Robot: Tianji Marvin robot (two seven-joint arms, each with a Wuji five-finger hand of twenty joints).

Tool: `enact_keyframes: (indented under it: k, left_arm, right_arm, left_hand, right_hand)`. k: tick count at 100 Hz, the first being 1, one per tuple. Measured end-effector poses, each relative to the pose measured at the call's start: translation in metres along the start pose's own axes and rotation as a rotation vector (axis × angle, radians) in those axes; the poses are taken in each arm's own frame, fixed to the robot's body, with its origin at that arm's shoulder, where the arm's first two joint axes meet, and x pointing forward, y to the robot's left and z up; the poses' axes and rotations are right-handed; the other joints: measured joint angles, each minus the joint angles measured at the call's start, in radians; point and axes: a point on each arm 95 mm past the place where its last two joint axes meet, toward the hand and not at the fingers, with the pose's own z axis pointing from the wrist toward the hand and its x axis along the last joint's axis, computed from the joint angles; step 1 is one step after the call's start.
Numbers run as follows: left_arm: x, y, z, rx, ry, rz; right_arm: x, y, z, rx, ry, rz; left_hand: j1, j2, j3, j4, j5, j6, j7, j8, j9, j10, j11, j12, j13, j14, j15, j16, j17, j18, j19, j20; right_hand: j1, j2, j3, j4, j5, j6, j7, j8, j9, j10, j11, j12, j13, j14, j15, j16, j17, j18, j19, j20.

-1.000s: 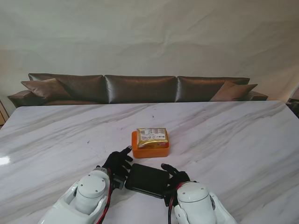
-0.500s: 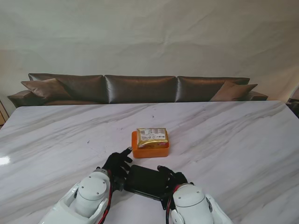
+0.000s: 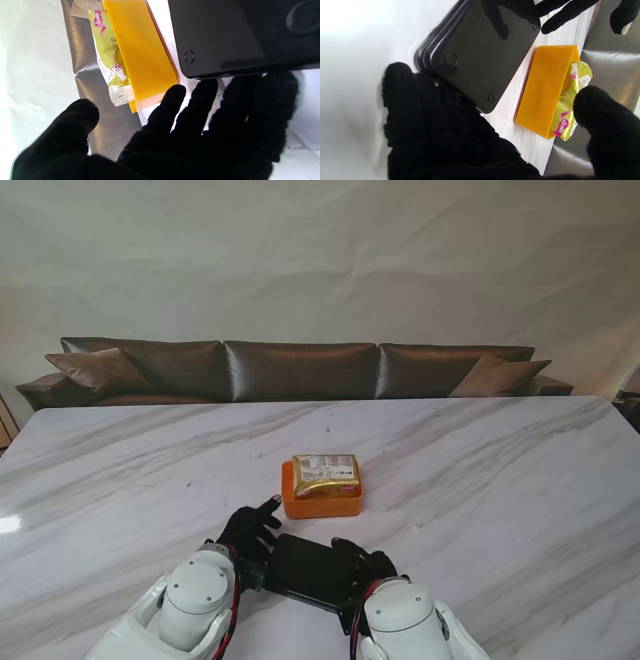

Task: Refill a tissue box and feed the first sheet

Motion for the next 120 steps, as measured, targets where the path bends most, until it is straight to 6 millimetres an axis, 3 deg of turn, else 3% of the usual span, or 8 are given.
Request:
enact_keyframes:
  k: [42,87,120]
  left_arm:
    - [0.006,0.001,0.001,-0.002,0.013,0.004]
    - [0.022,-0.001,-0.004,0.000,0.048,0.005]
    - [0.024,-0.003,-0.003,0.002,0.051,0.007]
  right_arm:
    - [-0.002,-0.002,-0.003,-0.009,0.011,0.012]
    - [-0.002,-0.005,-0.009,-0.006,0.025,0.013]
    - [0.001,-0.005,-0.017,-0.006,0.051,0.023]
  left_hand:
    - [0.000,0.000,0.000,0.000,0.000,0.000,0.001,0.000,0.000,0.000,0.000,0.000,0.000,-0.004,-0.033,-0.018,-0.009,0.002,0.000,0.007]
    - [0.000,0.000,0.000,0.000,0.000,0.000,0.001,0.000,0.000,-0.001,0.002,0.008,0.000,-0.010,-0.034,-0.024,-0.010,0.002,0.136,0.120]
    - [0.000,0.000,0.000,0.000,0.000,0.000,0.001,0.000,0.000,0.000,0.002,0.008,0.000,-0.014,-0.035,-0.028,-0.010,0.002,0.187,0.154]
  right_hand:
    - [0.000,0.000,-0.009,0.000,-0.010,0.015,-0.006,-0.006,-0.001,0.011,-0.023,-0.004,-0.001,0.009,-0.013,-0.001,-0.003,0.007,0.000,0.000]
    - [0.001,0.000,-0.009,0.000,-0.015,0.030,-0.056,-0.013,-0.002,0.024,-0.066,-0.023,-0.010,0.015,-0.039,-0.027,-0.007,0.012,0.000,0.000]
    - [0.001,0.000,-0.010,0.000,-0.024,0.035,-0.057,-0.013,-0.010,0.029,-0.067,-0.025,-0.013,0.019,-0.045,-0.029,-0.009,0.013,0.000,0.000]
